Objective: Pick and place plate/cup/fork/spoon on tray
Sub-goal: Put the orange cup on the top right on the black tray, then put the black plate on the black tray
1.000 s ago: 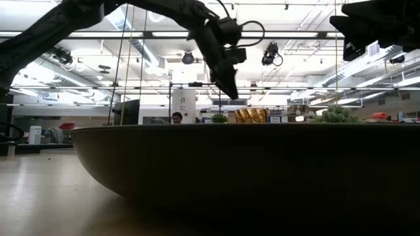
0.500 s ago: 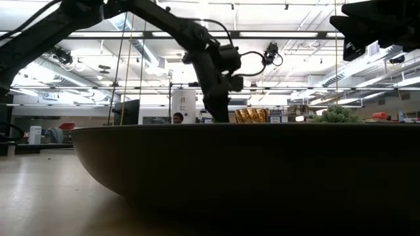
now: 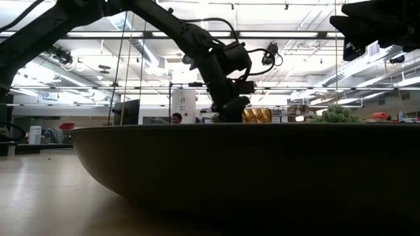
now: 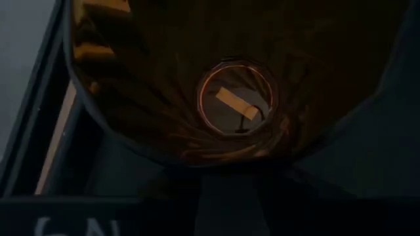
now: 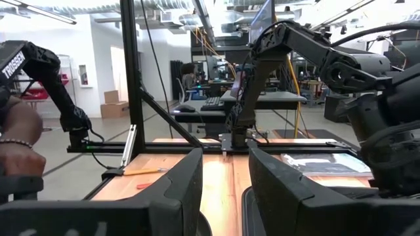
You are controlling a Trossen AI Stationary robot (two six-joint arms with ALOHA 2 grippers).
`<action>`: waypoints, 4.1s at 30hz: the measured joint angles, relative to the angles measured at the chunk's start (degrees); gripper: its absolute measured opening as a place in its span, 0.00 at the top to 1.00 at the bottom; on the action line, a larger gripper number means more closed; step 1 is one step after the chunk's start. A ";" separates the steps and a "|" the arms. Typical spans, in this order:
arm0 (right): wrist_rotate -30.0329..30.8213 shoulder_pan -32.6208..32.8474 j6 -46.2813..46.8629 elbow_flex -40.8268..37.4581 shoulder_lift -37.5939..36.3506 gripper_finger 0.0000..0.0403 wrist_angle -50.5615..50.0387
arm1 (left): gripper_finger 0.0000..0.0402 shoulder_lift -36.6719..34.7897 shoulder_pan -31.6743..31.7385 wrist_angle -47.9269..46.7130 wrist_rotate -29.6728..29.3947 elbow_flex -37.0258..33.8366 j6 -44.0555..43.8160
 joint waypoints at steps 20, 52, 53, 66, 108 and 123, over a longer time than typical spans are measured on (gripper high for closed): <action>0.00 0.02 0.00 0.00 -0.02 0.67 0.02 | 0.65 0.00 -1.63 1.00 5.21 0.00 -6.50; 0.00 0.02 0.00 -0.01 0.09 0.67 0.02 | 0.65 2.46 -2.53 13.42 2.63 -0.02 -5.93; 0.00 0.01 0.00 -0.01 0.10 0.67 0.03 | 0.65 2.25 -2.24 13.76 1.20 0.02 -5.92; 0.00 0.00 -0.02 0.00 0.09 0.67 0.02 | 0.65 2.80 -1.46 20.23 -1.69 0.00 -7.51; 0.00 0.02 0.00 0.00 0.11 0.67 0.02 | 0.65 -5.40 -7.21 -15.90 8.70 0.07 -2.97; 0.00 0.01 -0.01 -0.01 0.09 0.67 0.02 | 0.77 -13.45 -20.04 -22.50 4.75 -10.84 -6.05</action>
